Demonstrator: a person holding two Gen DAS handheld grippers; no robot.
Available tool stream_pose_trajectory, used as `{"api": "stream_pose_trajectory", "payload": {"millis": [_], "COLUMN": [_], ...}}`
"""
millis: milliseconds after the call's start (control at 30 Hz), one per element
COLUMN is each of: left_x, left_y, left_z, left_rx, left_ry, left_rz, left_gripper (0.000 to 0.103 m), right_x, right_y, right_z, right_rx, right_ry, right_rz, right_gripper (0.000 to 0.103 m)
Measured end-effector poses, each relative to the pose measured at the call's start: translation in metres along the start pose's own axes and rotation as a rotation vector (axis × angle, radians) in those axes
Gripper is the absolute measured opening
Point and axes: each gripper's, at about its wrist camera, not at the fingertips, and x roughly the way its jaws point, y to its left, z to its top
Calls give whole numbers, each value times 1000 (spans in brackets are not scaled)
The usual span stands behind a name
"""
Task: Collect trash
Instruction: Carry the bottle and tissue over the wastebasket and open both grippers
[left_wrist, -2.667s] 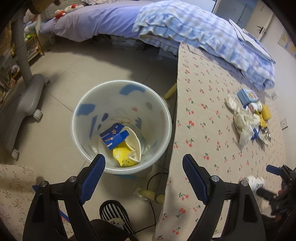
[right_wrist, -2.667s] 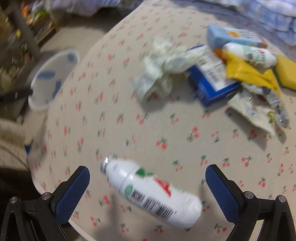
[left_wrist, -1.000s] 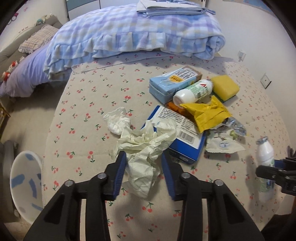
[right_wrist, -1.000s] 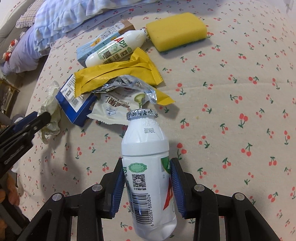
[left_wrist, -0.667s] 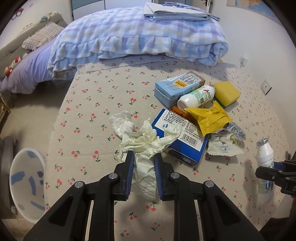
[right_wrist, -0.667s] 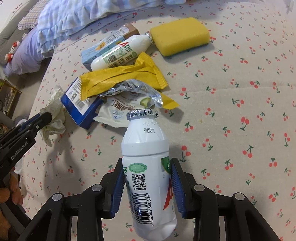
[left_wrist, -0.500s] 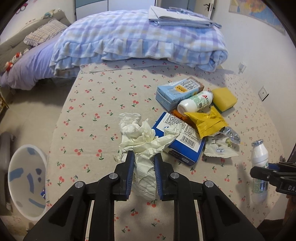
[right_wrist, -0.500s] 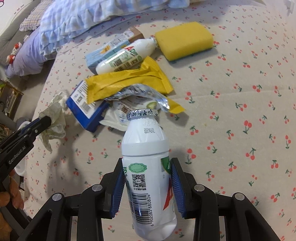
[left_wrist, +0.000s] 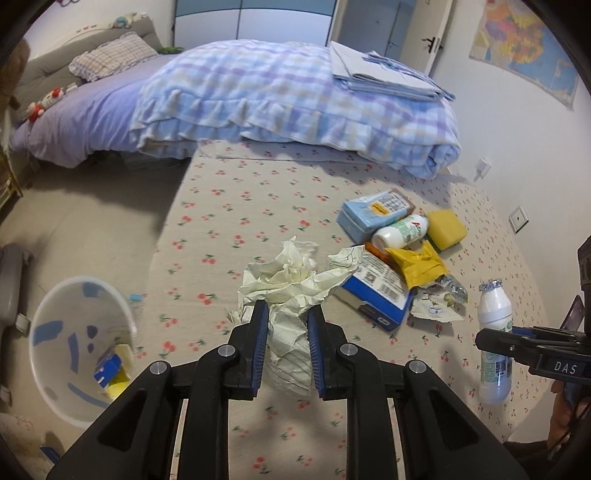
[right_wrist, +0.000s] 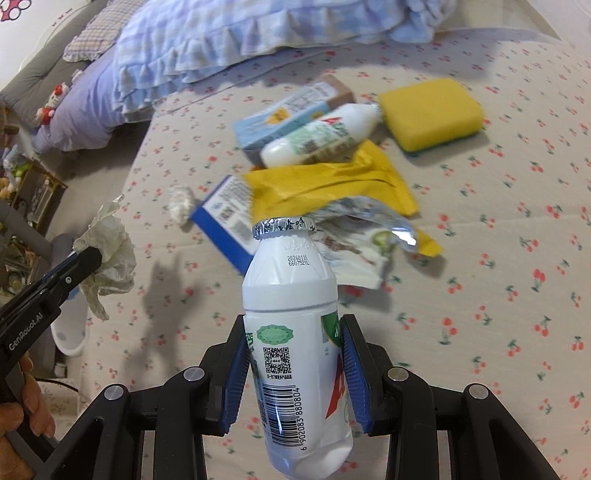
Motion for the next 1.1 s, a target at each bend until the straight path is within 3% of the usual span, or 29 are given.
{"api": "stream_pose_trajectory", "payload": {"millis": [567, 1100], "left_x": [-33, -49], "left_y": [121, 225], "left_z": [-21, -41], "left_rx": [-166, -348], "left_ry": [-16, 25], "left_rz": [115, 206], "left_gripper": [22, 24], "right_x": [33, 83], "right_y": [97, 192], "right_z": [13, 10], "right_rx": [-117, -221], "right_ry": [27, 85], "right_rz": [81, 162], "right_gripper": [42, 42]}}
